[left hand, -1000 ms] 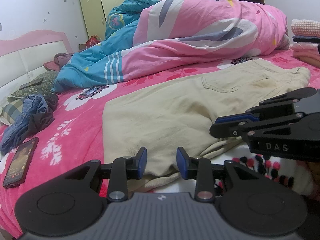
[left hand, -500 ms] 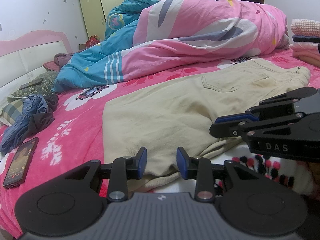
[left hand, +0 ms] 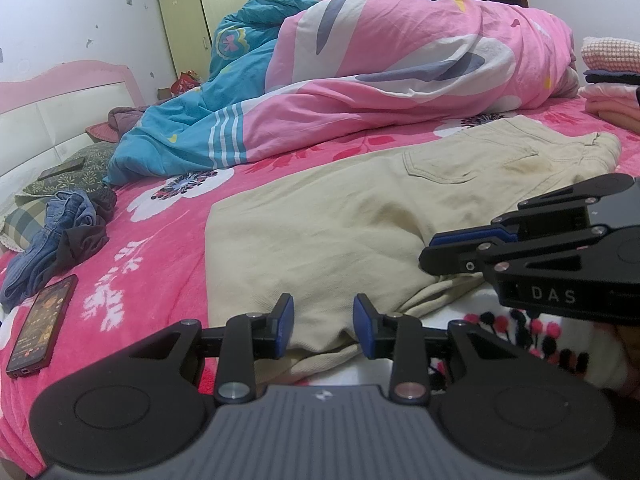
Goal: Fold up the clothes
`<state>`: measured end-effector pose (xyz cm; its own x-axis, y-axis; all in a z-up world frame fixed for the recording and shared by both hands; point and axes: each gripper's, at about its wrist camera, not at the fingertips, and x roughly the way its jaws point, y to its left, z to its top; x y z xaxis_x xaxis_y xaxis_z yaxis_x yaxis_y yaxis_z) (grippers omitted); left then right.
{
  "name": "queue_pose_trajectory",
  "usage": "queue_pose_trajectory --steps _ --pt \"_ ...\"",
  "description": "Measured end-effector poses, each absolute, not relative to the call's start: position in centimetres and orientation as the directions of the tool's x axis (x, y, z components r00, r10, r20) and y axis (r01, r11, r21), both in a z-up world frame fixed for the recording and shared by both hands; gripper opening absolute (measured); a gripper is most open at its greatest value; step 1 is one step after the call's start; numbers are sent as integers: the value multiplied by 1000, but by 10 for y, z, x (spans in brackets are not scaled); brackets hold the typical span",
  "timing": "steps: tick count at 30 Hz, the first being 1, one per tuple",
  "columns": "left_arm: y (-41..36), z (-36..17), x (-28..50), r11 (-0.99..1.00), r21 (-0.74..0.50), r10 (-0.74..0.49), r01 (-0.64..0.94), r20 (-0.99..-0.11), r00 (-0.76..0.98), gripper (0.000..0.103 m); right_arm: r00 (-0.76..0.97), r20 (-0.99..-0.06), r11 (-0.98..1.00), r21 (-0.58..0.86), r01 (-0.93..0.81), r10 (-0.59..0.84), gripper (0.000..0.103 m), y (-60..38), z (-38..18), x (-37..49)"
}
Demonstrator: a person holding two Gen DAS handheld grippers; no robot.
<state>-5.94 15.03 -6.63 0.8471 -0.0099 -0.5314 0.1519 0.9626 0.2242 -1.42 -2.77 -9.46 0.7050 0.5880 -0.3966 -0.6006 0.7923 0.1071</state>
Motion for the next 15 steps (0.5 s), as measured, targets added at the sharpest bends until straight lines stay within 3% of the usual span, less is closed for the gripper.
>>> queue_pose_trajectory --steps 15 --pt "151 -67 -59 961 230 -7 153 -532 847 34 705 -394 792 108 -601 589 7 -27 -95 -14"
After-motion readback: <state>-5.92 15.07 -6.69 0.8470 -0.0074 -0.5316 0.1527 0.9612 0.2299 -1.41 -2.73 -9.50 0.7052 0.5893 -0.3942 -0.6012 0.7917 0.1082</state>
